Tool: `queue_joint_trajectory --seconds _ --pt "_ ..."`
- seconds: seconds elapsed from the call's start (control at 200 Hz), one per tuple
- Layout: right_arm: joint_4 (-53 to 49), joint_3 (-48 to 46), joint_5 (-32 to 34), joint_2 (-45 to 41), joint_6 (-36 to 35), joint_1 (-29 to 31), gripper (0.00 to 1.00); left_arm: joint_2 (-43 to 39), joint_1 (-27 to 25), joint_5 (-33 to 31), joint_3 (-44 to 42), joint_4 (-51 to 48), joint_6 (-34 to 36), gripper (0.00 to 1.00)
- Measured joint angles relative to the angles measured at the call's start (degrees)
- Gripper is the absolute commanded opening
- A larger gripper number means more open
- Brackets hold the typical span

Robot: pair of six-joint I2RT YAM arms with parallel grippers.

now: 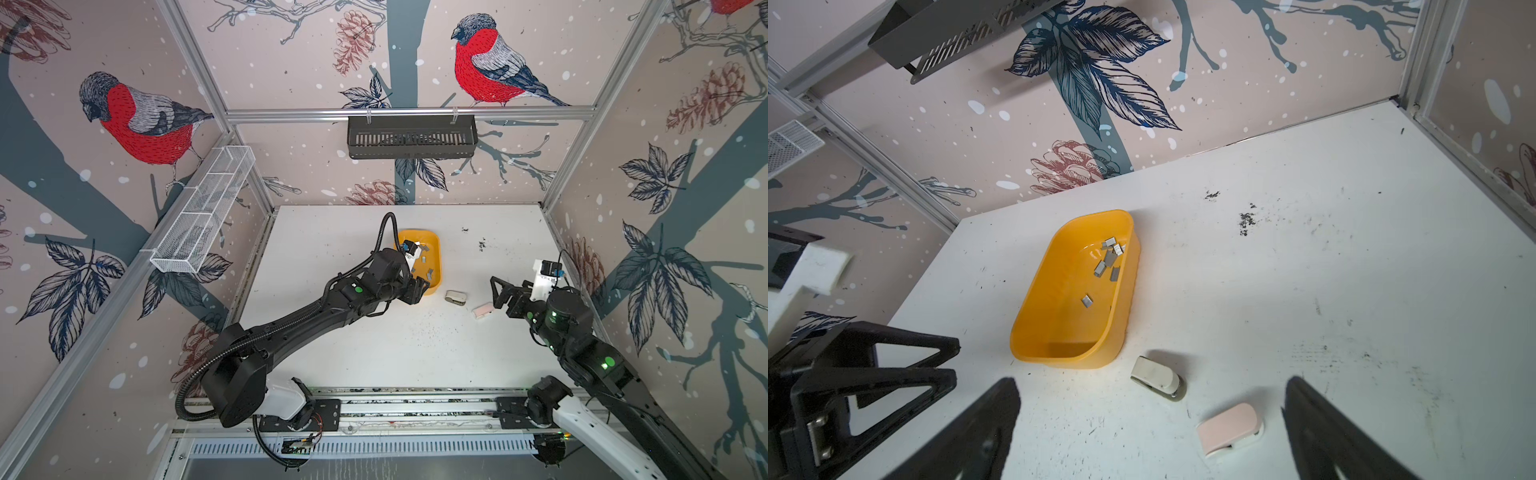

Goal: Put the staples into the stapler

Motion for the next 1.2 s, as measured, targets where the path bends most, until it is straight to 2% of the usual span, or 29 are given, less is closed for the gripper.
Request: queue_joint_trajectory --seconds 0.155,0.315,0.56,0.7,0.901,1.201 --pt "-4.0 4.3 -2.2 -1.1 -1.2 0.0 0.99 7.2 -1.7 5.8 7.4 -0.2 7.2 0.67" --pt "-9.0 7.4 -5.2 -0.9 -2.5 0.0 0.99 16.9 -4.1 9.6 18.8 -6.0 17.8 0.67" --pt "-11.8 5.1 -9.8 -2.3 -3.9 0.0 0.99 30.1 -5.2 11.9 34.4 -17.7 32.2 0.64" --pt "-11.9 3.6 -10.1 -5.1 -3.9 -0.4 0.99 37.3 -5.3 12.3 42.2 -25.2 39.3 0.64" --pt "-11.5 2.8 -10.9 -7.3 -3.9 -2.3 1.00 41.1 -5.4 10.2 43.3 -28.8 43.9 0.64" --pt "-11.0 2.5 -13.7 -6.5 -5.2 -5.1 0.99 45.6 -5.4 6.4 47.5 -27.9 45.1 0.61"
